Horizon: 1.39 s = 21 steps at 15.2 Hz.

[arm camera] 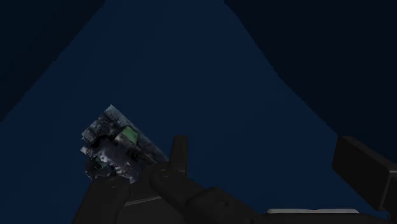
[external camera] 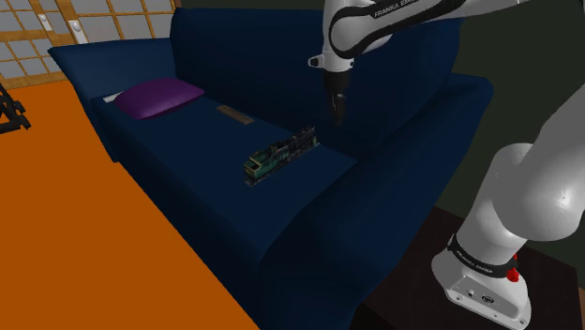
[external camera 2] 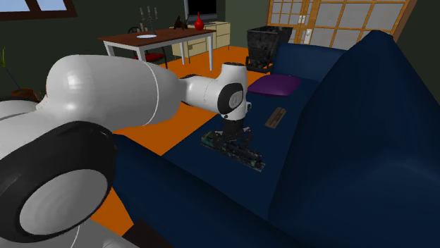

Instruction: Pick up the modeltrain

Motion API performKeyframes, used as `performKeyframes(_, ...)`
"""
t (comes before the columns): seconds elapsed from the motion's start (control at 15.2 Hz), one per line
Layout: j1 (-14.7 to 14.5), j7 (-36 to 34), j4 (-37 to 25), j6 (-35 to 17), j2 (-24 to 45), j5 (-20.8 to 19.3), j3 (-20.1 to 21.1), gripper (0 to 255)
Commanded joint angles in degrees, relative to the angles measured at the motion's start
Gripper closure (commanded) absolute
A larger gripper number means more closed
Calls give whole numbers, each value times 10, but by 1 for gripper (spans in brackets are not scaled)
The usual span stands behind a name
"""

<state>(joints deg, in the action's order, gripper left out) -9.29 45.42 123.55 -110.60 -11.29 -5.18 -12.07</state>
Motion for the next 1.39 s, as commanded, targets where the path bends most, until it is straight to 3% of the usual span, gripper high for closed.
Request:
performKeyframes(0.0,-10,52,-27,-14,44,7,-2,0)
performKeyframes(0.86,-33,338,-245,-41,303,39,42,0)
performKeyframes(1.32,-31,337,-220,-87,324,41,43,0)
